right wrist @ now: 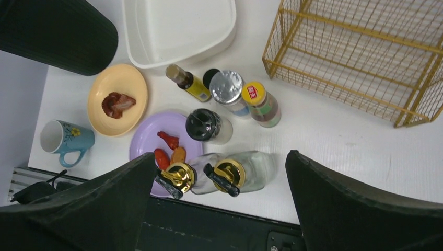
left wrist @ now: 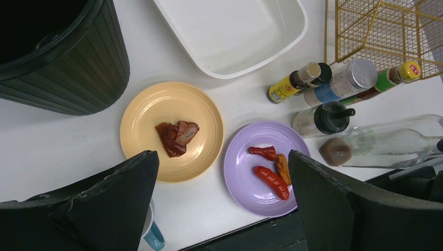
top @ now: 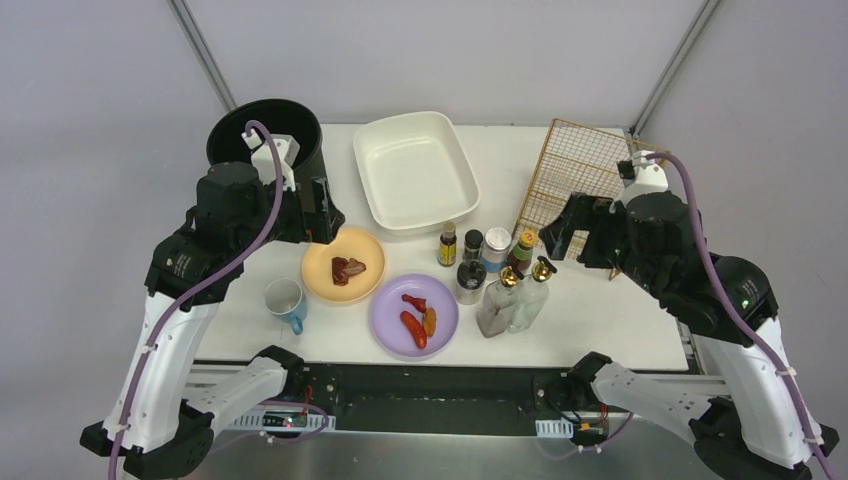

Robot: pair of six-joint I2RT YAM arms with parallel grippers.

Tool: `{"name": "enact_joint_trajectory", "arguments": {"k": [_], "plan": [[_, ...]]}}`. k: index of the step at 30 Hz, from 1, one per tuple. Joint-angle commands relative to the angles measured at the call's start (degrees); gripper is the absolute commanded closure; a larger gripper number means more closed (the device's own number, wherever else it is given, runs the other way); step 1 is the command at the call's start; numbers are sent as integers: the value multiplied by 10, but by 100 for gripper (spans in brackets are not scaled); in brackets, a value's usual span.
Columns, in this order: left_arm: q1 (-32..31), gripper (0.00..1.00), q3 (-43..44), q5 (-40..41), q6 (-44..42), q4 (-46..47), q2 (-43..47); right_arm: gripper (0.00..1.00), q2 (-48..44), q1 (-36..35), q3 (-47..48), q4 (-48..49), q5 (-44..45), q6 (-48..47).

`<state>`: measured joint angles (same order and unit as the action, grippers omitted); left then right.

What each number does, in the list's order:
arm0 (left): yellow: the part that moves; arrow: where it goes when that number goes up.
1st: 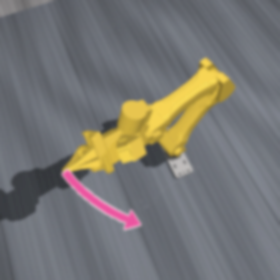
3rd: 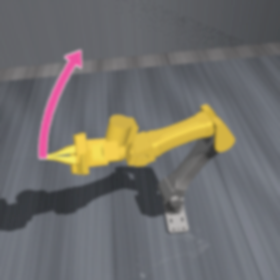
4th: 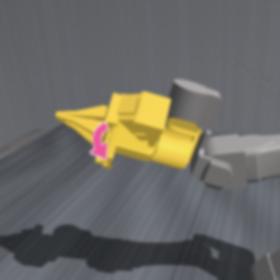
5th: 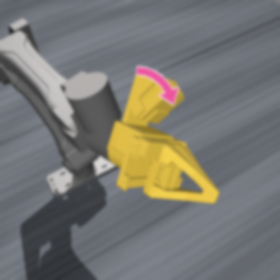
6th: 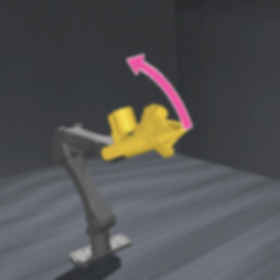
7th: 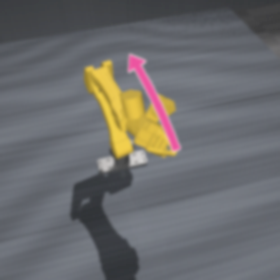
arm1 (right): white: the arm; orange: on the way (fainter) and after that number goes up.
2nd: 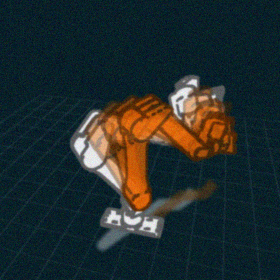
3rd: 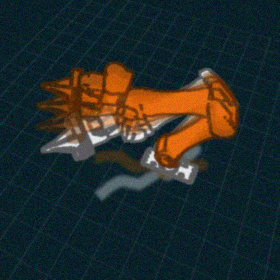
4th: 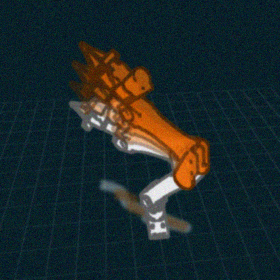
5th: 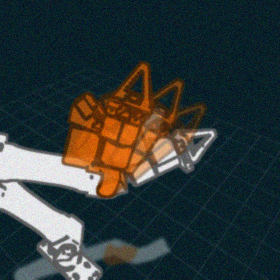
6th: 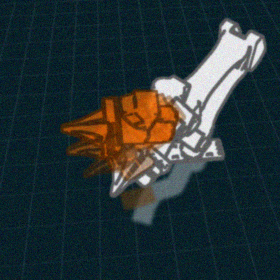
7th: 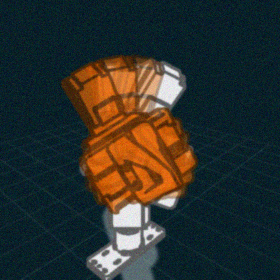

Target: Clear the kitchen counter

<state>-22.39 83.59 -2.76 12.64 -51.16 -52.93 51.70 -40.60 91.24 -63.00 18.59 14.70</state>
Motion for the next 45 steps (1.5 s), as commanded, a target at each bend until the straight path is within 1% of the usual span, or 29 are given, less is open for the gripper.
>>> {"name": "enact_joint_trajectory", "arguments": {"k": [1,7,17,19,24,29,32,34,39,45], "plan": [[4,1,-10,-5,2,25,7,1,-21,1,-20,-40,-9,40],[4,1,-18,-5,4,25,13,6,-19,1,-53,-82,-19,57],[4,1,-5,-14,0,27,-10,11,-44,1,-96,-91,-28,58],[4,1,0,-18,0,30,-14,14,-55,1,-119,-80,-29,52],[4,1,5,-23,-4,35,-20,15,-86,1,-153,-40,-51,36],[4,1,0,-25,-12,37,-18,18,-99,1,-170,-20,-82,11],[4,1,-2,-28,-14,38,-19,22,-100,-1,-194,-8,-88,-4],[4,1,-6,-30,-16,41,-18,25,-106,-1,-214,18,-92,-19],[4,1,-17,-29,-17,51,-19,26,-134,-2,-257,82,-82,-47],[4,1,-19,-33,-22,59,-24,28,-134,-5,-289,125,-80,-82]]}}
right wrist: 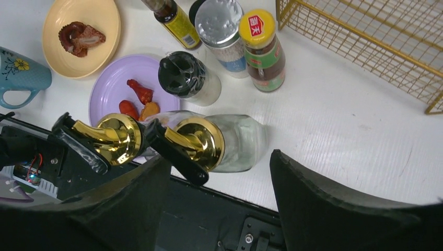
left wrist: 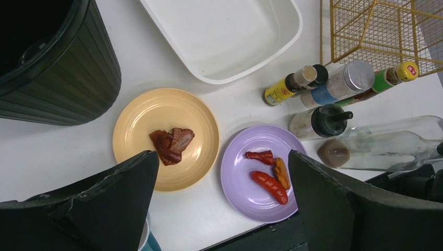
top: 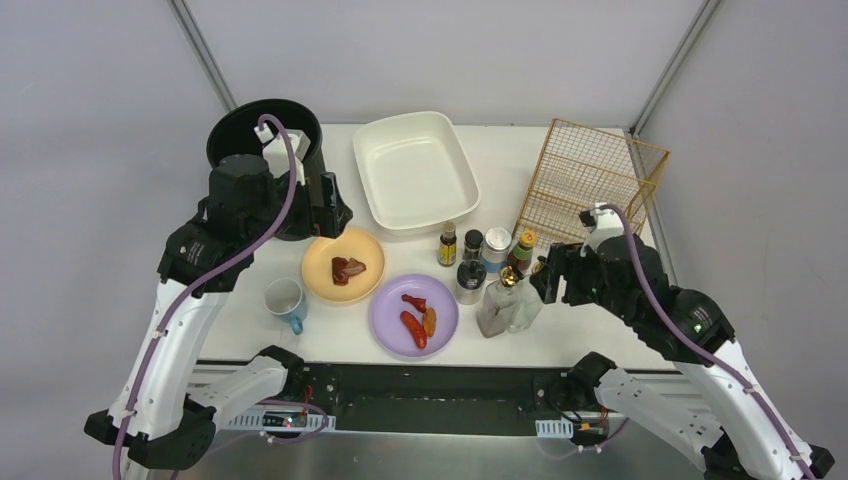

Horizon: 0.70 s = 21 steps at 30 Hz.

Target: Clear the kitchen counter

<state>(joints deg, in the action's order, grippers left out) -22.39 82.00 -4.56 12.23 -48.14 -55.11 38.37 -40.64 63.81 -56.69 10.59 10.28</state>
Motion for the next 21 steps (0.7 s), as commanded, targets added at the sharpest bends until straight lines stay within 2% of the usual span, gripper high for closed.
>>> {"name": "enact_joint_trajectory", "arguments": {"k": [1,17,21], "plan": [[4,1,-3,-15,-18,29,-3,28,-2,-5,-20,71,2,-44],[4,1,-15,-16,-21,34,-5,39,-25,-12,-88,166,-6,-86],[4,1,-15,-14,-23,34,-4,46,-26,-14,-92,169,-8,-92]]}}
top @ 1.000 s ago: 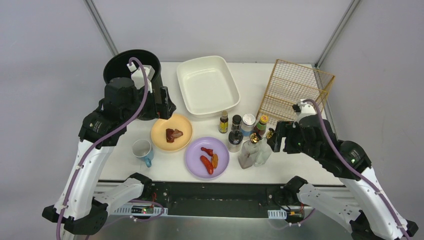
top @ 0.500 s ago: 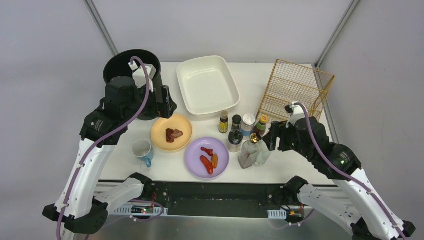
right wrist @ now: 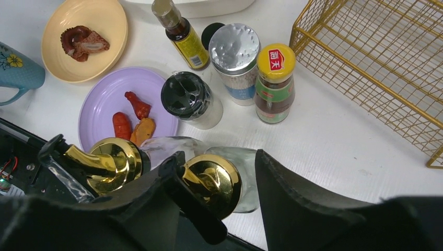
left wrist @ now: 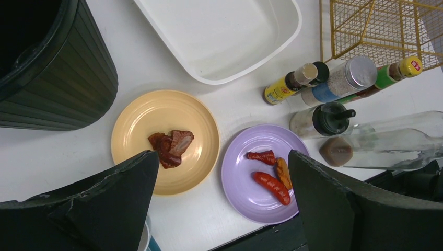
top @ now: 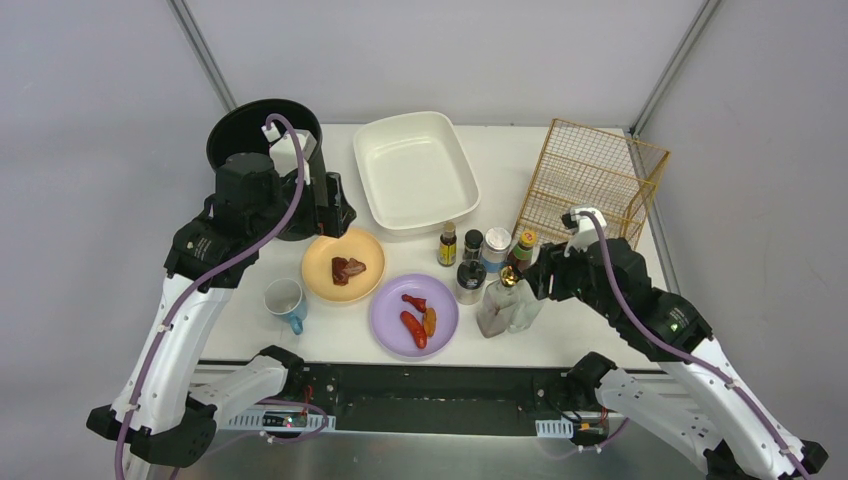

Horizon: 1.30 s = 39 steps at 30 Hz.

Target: Clear the kitchen counter

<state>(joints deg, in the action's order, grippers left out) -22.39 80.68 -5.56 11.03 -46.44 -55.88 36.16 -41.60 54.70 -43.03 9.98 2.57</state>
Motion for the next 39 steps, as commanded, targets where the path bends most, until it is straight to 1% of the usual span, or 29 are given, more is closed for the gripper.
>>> {"name": "enact_joint_trajectory", "arguments": {"k": [1,4,7,8,10,11,14,17,21,32,36,39], "plan": [[4,1,-2,-5,-11,16,5,48,-3,-5,-2,33,-2,-15],[4,1,-3,-4,-12,16,6,56,-2,-6,0,26,2,-17],[4,1,-3,-5,-13,16,8,59,0,-8,8,12,4,-18],[4,1,-3,-5,-14,16,7,63,0,-8,9,8,6,-19],[4,1,-3,-6,-13,16,7,71,0,-8,13,0,9,-19],[4,1,-3,-6,-13,17,7,78,0,-9,13,-3,10,-20],[4,1,-3,-7,-12,16,5,100,0,-9,14,-5,20,-15],[4,1,-2,-7,-10,17,4,100,-1,-9,24,3,41,-8],[4,1,-2,-7,-11,17,4,100,8,-9,67,1,84,-6],[4,1,4,-13,-12,17,5,100,114,-9,252,-87,198,-21],[4,1,6,-18,-12,16,3,100,168,-8,340,-105,246,-54],[4,1,5,-23,-8,17,3,100,203,-3,389,-95,270,-82]]}}
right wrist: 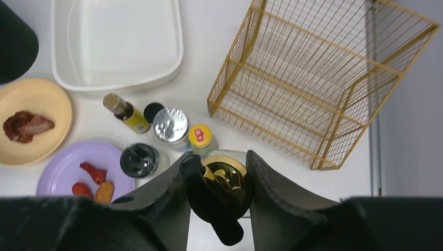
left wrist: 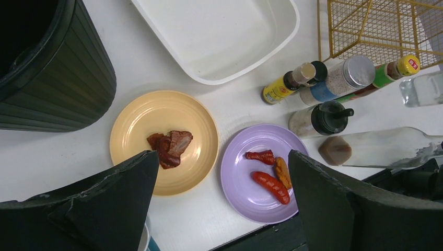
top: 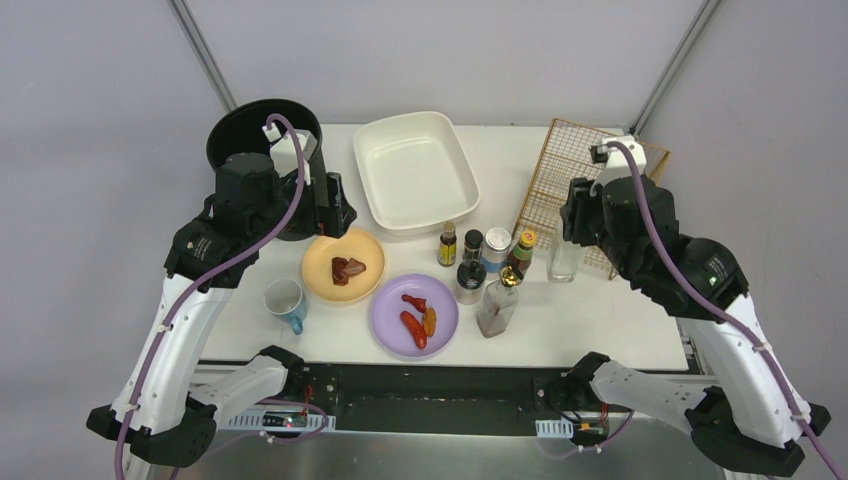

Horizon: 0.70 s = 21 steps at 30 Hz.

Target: Clear the kitchen counter

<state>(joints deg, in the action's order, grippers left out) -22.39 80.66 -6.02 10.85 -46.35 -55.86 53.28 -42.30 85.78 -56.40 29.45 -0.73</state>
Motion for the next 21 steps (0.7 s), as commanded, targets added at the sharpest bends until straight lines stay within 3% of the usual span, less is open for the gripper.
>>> {"name": "enact_joint_trajectory", "arguments": {"k": [1,12,21], "plan": [[4,1,5,-21,-6,18,3,100,43,9,92,44,77,-57],[4,1,-4,-43,-5,30,5,100,136,168,197,160,-54,-87],[4,1,-27,-69,6,51,1,100,212,250,276,254,-112,-89]]}}
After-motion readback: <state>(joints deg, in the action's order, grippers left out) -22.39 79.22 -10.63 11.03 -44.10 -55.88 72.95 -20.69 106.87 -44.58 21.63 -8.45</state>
